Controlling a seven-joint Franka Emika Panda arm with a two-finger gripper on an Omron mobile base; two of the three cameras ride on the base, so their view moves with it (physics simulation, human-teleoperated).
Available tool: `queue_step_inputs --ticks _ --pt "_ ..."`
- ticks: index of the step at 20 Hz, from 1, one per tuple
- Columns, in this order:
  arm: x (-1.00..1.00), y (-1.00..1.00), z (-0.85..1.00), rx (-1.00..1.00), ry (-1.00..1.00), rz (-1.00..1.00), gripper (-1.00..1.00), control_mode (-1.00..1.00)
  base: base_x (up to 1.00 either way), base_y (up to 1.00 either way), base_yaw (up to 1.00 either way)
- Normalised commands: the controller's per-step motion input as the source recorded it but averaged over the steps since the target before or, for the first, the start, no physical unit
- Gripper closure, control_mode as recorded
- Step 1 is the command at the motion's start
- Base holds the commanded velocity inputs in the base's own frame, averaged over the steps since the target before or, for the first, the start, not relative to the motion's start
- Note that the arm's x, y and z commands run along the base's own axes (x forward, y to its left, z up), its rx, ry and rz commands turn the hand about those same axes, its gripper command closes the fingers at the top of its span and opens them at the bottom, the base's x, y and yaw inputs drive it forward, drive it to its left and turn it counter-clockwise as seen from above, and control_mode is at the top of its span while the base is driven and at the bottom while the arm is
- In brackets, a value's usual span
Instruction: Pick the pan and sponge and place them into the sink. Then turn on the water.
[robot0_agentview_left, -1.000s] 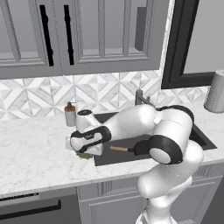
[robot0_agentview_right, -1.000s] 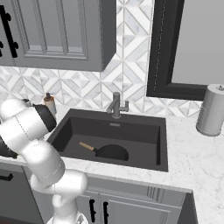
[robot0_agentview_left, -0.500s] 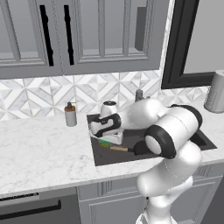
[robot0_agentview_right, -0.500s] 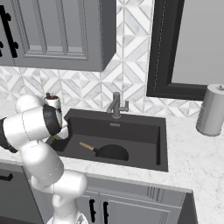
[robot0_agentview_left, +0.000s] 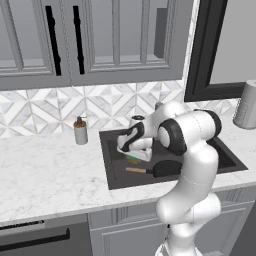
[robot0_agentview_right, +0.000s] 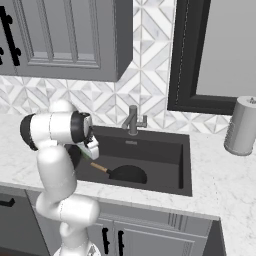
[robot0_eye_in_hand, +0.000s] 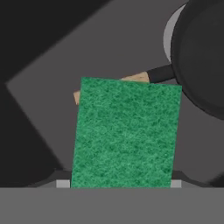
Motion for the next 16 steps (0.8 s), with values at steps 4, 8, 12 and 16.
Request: queue_step_inputs --ticks 4,8,12,16 --pt "0.42 -0.53 -0.58 -0.05 0.00 -0.07 1.00 -1.00 0.00 0.00 0.00" --pt "0.40 -0.49 -0.55 -0.03 0.00 -0.06 1.00 -1.00 0.00 0.00 0.00" --pt "0.18 -0.26 -0.56 -0.02 0.00 -0.04 1.00 -1.00 0.00 0.00 0.00" --pt "0.10 -0.23 -0.48 0.00 0.00 -0.02 1.00 -1.00 0.00 0.00 0.00"
